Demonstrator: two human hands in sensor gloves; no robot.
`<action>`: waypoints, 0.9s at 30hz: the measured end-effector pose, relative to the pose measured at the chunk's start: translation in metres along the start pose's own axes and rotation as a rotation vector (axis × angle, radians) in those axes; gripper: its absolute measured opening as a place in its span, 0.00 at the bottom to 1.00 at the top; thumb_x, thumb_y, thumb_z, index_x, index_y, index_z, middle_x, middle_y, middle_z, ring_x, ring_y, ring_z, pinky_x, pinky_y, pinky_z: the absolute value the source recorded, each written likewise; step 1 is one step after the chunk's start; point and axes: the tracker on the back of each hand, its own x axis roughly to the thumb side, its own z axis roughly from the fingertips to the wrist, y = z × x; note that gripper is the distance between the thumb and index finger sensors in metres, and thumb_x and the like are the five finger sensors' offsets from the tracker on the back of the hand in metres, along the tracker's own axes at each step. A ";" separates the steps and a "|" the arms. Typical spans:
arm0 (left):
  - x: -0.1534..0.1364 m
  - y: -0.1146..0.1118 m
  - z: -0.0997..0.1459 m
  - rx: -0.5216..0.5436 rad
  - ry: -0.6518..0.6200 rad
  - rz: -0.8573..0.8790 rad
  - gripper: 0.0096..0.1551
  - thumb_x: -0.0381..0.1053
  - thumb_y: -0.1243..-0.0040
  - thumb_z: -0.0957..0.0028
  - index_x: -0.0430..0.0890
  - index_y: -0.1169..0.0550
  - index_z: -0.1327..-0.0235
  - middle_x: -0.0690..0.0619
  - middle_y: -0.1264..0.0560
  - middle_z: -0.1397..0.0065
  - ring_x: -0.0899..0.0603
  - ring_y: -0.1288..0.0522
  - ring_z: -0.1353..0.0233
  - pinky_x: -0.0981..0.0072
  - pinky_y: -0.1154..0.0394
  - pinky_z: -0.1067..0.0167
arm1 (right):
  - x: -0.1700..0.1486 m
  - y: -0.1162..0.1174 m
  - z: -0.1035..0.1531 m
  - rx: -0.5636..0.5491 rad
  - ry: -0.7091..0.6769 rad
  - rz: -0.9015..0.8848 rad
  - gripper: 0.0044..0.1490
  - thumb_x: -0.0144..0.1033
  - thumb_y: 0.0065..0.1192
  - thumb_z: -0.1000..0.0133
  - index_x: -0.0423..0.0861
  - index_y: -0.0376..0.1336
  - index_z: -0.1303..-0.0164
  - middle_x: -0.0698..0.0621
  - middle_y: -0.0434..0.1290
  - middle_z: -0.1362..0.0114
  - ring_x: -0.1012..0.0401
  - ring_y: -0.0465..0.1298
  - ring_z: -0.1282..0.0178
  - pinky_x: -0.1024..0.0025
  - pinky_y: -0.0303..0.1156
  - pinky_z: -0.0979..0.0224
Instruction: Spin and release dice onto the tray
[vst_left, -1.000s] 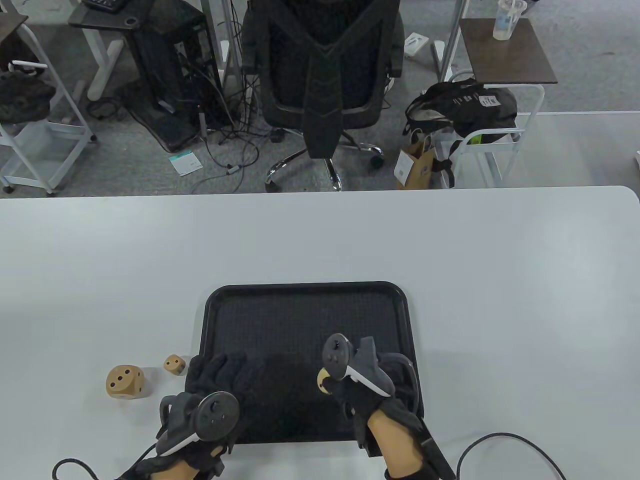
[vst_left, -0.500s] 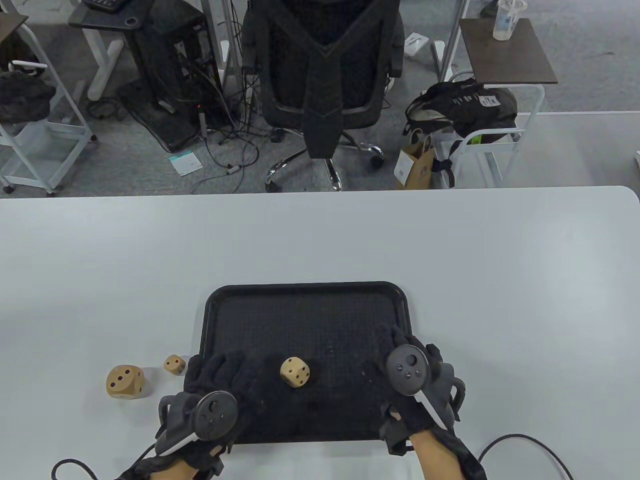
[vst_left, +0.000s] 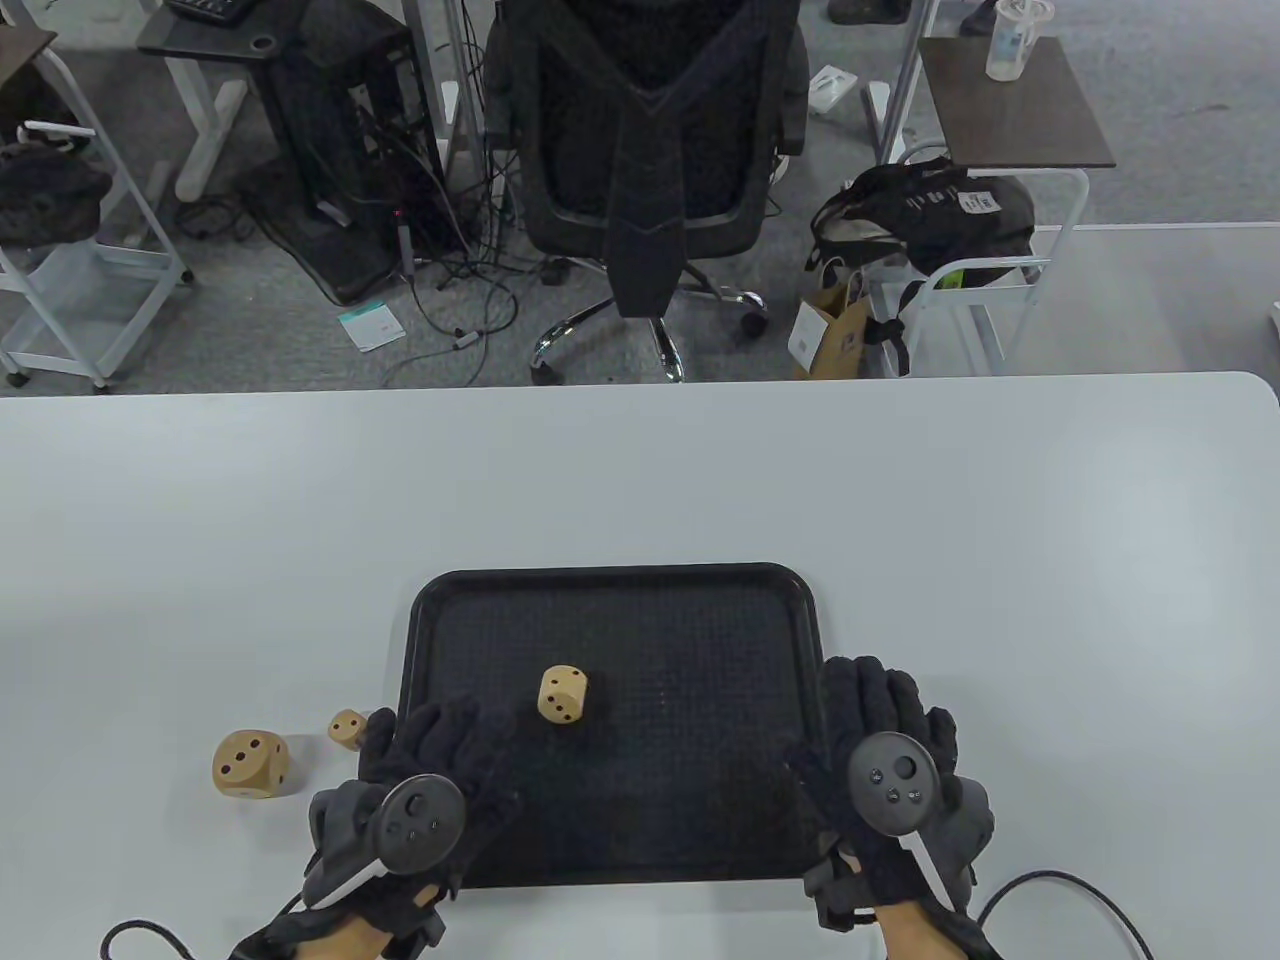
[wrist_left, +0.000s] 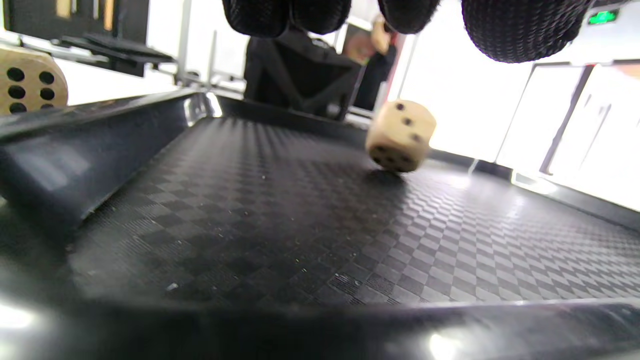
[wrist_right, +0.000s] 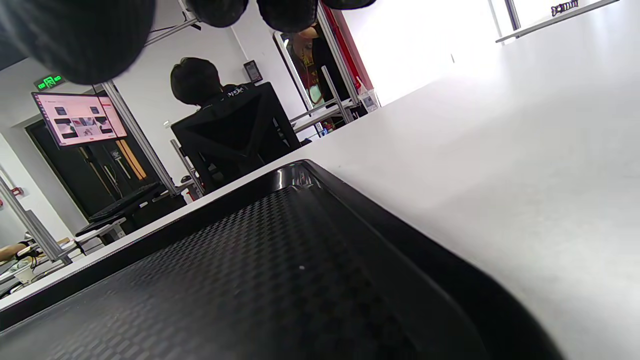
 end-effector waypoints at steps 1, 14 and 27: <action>0.000 0.004 0.001 0.018 -0.003 -0.006 0.43 0.69 0.46 0.51 0.59 0.42 0.23 0.43 0.49 0.15 0.29 0.44 0.17 0.23 0.60 0.24 | -0.001 0.000 0.001 0.002 -0.004 0.001 0.52 0.64 0.60 0.56 0.64 0.45 0.21 0.57 0.48 0.13 0.53 0.46 0.11 0.37 0.38 0.13; -0.060 0.064 0.021 0.114 0.211 0.009 0.44 0.68 0.43 0.52 0.58 0.42 0.23 0.43 0.48 0.15 0.28 0.44 0.17 0.23 0.59 0.24 | -0.009 -0.006 0.003 0.015 -0.018 -0.042 0.52 0.65 0.60 0.57 0.63 0.48 0.22 0.56 0.50 0.14 0.52 0.49 0.12 0.37 0.40 0.14; -0.135 0.050 0.039 -0.019 0.550 -0.164 0.47 0.69 0.43 0.53 0.57 0.44 0.22 0.42 0.48 0.15 0.28 0.43 0.18 0.23 0.58 0.24 | -0.010 -0.007 0.004 0.038 -0.018 -0.042 0.52 0.65 0.60 0.57 0.63 0.49 0.22 0.55 0.53 0.15 0.51 0.52 0.13 0.36 0.42 0.15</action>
